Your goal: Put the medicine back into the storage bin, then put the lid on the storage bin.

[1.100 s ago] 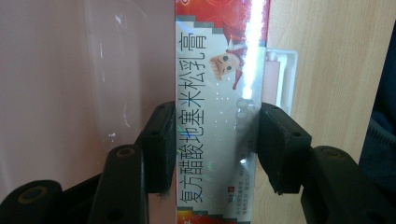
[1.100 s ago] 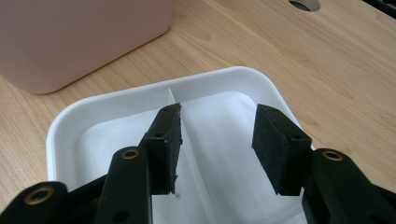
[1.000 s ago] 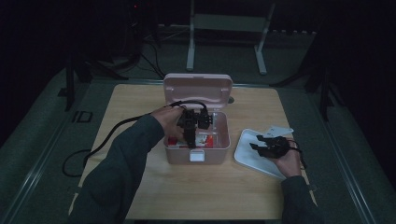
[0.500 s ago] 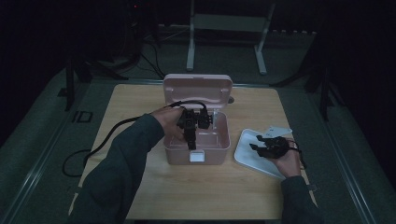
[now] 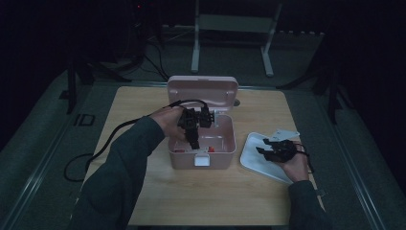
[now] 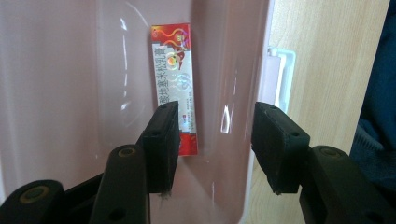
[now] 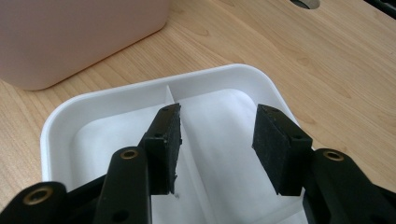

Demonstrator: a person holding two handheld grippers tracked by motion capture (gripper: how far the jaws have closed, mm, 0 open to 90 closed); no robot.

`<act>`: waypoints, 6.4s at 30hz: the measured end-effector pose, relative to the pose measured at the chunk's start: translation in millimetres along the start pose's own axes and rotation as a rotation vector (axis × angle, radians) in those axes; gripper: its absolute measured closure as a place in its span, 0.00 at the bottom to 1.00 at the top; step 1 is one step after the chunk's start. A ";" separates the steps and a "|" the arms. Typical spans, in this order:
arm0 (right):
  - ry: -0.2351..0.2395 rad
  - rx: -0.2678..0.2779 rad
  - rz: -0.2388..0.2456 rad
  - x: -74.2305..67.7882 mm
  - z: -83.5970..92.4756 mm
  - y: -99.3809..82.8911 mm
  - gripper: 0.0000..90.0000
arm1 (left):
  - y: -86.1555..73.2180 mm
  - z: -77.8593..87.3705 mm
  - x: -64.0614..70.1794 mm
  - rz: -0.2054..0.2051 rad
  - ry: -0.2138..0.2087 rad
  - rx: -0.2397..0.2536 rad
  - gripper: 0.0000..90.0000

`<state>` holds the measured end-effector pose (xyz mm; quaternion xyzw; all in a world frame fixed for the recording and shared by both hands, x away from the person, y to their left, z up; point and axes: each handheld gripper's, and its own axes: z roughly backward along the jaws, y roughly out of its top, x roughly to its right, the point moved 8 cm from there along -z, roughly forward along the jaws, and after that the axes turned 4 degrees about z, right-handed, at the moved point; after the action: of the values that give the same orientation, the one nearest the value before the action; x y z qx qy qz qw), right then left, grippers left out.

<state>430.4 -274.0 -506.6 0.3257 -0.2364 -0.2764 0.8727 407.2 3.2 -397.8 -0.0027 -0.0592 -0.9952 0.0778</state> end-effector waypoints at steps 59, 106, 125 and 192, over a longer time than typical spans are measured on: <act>0.035 -0.206 0.082 14.2 19.2 -15.1 0.62 | -100.2 55.7 -62.7 0.407 0.365 0.603 0.58; 0.240 -0.662 0.232 10.2 13.9 -38.5 0.84 | -114.8 52.0 -72.9 0.466 0.349 0.628 0.57; 0.279 -0.716 0.258 11.2 -0.4 -41.5 0.93 | -112.2 48.8 -72.6 0.458 0.344 0.625 0.57; 0.419 -0.594 0.543 9.5 53.3 117.6 0.99 | -119.3 55.0 -75.0 0.467 0.334 0.663 0.57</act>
<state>444.5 -228.7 -386.2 0.0365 -0.0422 -0.0216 0.9982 462.5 138.3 -358.2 0.1702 -0.3600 -0.8648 0.3058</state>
